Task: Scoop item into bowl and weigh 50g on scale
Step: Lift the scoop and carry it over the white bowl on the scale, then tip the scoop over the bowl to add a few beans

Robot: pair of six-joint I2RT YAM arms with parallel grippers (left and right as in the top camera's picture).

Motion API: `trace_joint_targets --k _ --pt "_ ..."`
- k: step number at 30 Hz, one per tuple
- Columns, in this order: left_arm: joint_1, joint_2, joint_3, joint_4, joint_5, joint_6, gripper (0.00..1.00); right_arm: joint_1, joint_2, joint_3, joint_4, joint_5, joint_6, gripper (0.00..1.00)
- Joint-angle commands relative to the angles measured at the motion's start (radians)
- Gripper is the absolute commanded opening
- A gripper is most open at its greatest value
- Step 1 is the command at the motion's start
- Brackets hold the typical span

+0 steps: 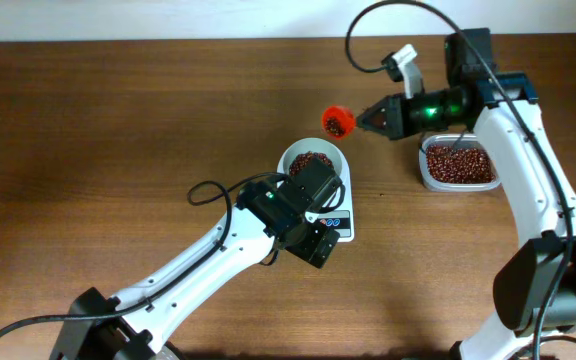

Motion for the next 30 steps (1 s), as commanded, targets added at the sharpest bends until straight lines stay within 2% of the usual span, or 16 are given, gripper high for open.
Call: trace_joint_targets --k 1,4,8,30 --pt "-0.003 -0.013 -0.004 0.001 -0.010 0.010 0.99 0.055 -0.003 0.023 -0.001 0.153 -0.035 0.04" --pt "-0.003 -0.013 -0.004 0.001 -0.010 0.010 0.99 0.110 -0.011 0.023 -0.005 0.207 -0.111 0.04" --pt "-0.003 -0.013 -0.004 0.001 -0.010 0.010 0.99 0.175 -0.015 0.023 -0.005 0.337 -0.111 0.04" --pt "-0.003 -0.013 -0.004 0.001 -0.010 0.010 0.99 0.187 -0.015 0.023 0.000 0.336 -0.129 0.04"
